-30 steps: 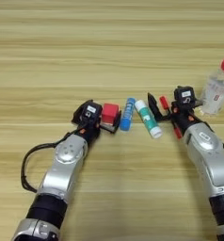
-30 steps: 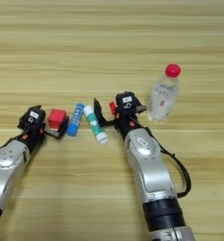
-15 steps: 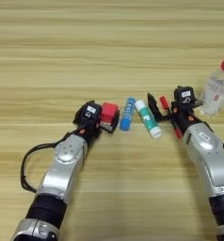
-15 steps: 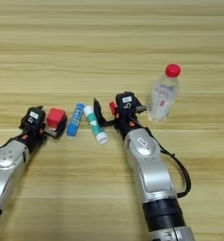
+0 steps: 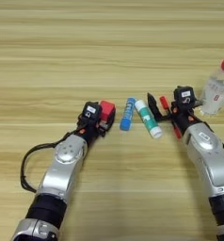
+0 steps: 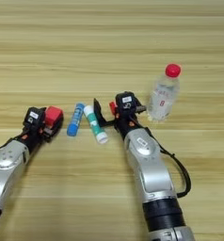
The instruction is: Move the objects on the table
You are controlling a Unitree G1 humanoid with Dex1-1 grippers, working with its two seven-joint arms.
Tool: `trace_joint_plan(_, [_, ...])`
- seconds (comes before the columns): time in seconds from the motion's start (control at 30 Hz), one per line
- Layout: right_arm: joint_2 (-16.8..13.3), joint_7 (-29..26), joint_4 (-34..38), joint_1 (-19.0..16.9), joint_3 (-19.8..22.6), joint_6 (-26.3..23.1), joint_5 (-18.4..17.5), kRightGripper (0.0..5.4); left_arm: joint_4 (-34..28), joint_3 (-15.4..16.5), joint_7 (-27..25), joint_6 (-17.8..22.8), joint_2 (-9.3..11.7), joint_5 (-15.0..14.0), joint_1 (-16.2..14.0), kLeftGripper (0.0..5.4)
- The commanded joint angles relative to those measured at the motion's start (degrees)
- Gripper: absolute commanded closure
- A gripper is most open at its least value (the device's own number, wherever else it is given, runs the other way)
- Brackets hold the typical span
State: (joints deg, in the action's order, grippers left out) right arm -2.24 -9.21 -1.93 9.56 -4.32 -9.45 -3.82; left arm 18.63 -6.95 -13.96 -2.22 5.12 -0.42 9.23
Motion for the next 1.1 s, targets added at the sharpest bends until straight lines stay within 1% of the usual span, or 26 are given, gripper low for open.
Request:
trace_joint_plan(0.03, [0.16,0.12,0.67,0.35,0.05,-0.66,0.03,0.00,-0.03,0.44,-0.06,0.00,0.06,0.05,0.20,2.67])
trace_joint_plan(0.13, [0.14,0.10,0.66,0.36,0.04,-0.67,0.03,0.00,-0.02,0.49,0.03,0.01,0.06,0.08,0.21,2.91])
trace_joint_plan(0.23, [0.22,0.18,0.61,0.38,-0.02,-0.66,0.08,0.00,0.44,1.04,1.16,0.18,0.38,0.59,0.33,3.12])
trace_joint_plan(0.37, [0.22,0.20,0.59,0.38,-0.01,-0.65,0.09,0.00,1.82,2.58,4.15,0.83,1.02,1.62,0.51,3.14])
trace_joint_plan(0.63, [0.16,0.10,0.07,0.56,-0.03,-0.55,0.14,0.00,4.64,5.72,8.13,0.85,2.44,1.82,1.21,3.14])
trace_joint_plan(0.73, [0.12,0.01,-0.30,0.71,0.00,-0.40,0.13,0.00,5.36,6.08,8.58,0.74,2.56,1.66,1.67,3.14])
trace_joint_plan(0.93, [0.09,-0.11,-0.35,0.68,-0.07,-0.35,0.14,0.00,5.63,5.54,8.00,0.91,2.37,1.53,1.76,3.14])
trace_joint_plan(0.97, [0.08,-0.15,-0.31,0.64,-0.10,-0.34,0.14,0.00,5.59,5.42,7.90,1.01,2.33,1.54,1.74,2.85])
trace_joint_plan(1.1, [0.04,-0.38,0.14,0.36,-0.32,-0.43,0.09,0.00,5.31,4.86,7.58,0.90,2.22,1.66,1.72,2.44])
